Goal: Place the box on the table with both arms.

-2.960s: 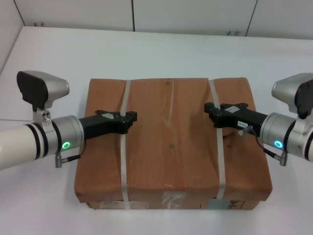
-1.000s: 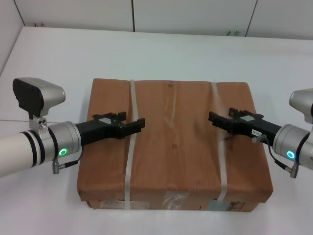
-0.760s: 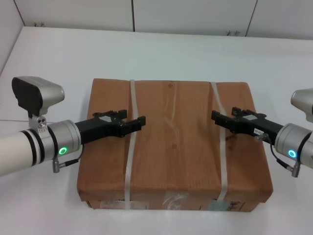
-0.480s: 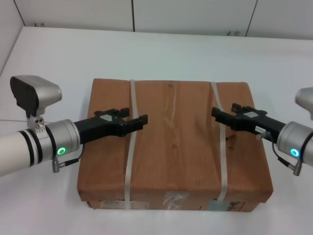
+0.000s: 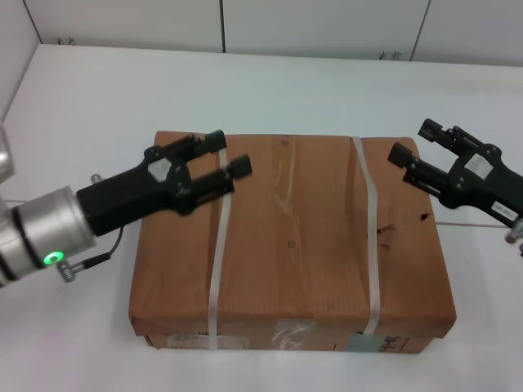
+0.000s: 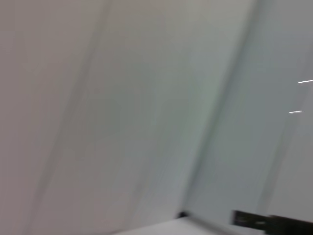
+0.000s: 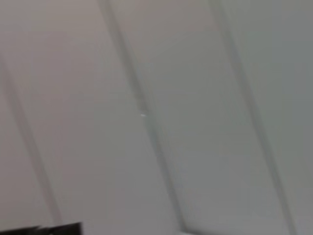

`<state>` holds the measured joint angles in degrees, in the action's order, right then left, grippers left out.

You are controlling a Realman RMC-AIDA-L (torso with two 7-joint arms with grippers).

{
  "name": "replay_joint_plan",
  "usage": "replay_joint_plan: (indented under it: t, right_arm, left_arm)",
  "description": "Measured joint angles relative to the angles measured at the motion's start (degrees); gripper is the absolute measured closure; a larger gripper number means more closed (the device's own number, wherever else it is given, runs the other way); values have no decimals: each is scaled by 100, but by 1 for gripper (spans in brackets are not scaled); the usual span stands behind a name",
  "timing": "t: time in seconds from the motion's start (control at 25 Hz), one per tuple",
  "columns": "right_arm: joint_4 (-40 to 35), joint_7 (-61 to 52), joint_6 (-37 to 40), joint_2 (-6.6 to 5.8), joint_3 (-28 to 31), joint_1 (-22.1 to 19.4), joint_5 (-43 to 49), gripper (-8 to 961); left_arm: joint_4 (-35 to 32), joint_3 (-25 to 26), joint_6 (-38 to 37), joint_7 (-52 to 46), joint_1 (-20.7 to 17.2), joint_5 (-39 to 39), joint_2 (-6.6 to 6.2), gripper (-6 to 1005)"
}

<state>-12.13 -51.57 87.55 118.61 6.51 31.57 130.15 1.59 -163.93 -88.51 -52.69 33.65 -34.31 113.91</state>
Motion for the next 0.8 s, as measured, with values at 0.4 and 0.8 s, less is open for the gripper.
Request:
replay_joint_plan:
  t: [0.4, 0.8]
  right_arm:
    - [-903, 129, 1745, -13, -1455, 93, 26, 156]
    - [-948, 224, 1828, -4, -1507, 88, 16, 156]
  left_arm:
    - [278, -25, -1357, 312, 122, 1028, -213, 308]
    - [281, -25, -1425, 358, 126, 1072, -185, 308]
